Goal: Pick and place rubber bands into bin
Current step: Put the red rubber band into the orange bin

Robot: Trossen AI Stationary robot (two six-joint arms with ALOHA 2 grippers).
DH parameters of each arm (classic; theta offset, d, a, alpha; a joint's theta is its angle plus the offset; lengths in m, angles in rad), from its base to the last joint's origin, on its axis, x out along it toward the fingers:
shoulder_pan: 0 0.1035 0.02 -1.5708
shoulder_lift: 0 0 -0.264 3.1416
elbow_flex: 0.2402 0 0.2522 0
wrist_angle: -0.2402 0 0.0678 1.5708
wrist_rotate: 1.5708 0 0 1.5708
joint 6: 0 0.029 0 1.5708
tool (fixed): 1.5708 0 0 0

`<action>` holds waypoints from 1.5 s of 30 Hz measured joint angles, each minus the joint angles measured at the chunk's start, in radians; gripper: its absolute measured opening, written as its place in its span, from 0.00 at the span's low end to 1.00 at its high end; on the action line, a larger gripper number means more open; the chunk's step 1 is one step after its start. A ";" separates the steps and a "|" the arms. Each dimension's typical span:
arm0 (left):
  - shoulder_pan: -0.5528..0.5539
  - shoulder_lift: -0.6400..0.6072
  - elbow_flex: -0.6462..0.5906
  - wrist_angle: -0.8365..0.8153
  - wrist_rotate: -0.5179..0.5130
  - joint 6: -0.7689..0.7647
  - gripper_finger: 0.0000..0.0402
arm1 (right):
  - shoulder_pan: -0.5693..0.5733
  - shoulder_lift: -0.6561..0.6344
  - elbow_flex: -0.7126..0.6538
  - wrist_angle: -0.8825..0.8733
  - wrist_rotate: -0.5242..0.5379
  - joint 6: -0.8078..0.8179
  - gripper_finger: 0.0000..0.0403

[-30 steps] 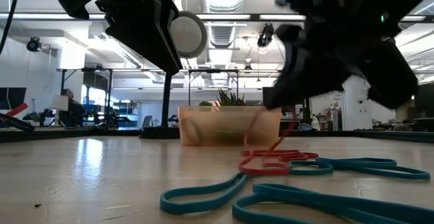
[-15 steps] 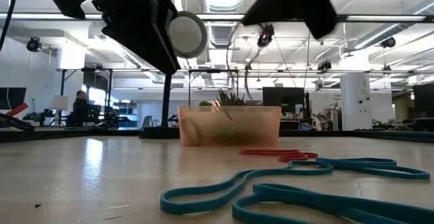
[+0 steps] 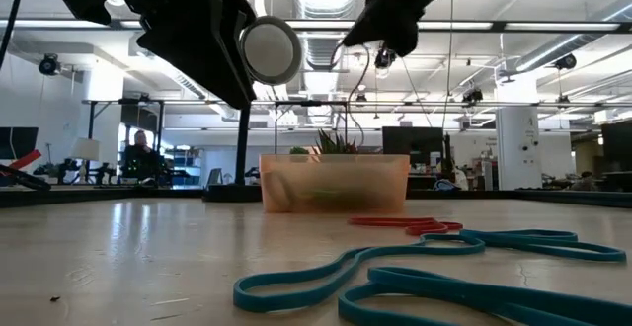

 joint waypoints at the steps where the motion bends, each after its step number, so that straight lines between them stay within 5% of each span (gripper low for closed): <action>1: 0.000 0.000 0.000 0.000 0.000 0.000 0.21 | -0.023 0.002 0.000 0.001 -0.036 0.006 0.02; 13: 0.000 0.000 0.000 0.001 0.000 0.001 0.21 | -0.200 0.109 -0.006 -0.018 -0.233 0.105 0.02; 27: 0.001 0.000 -0.001 0.001 0.000 0.002 0.21 | -0.214 0.182 -0.007 -0.250 -0.337 0.294 0.02; 33: 0.001 0.000 -0.001 0.006 0.000 0.002 0.21 | -0.215 0.179 -0.007 -0.255 -0.488 0.287 0.03; 38: 0.001 0.000 -0.001 0.008 0.000 0.002 0.21 | -0.214 0.177 -0.007 -0.254 -0.593 0.286 0.10; 45: 0.001 0.000 -0.001 0.011 0.000 0.002 0.21 | -0.214 0.175 -0.007 -0.254 -0.582 0.287 0.27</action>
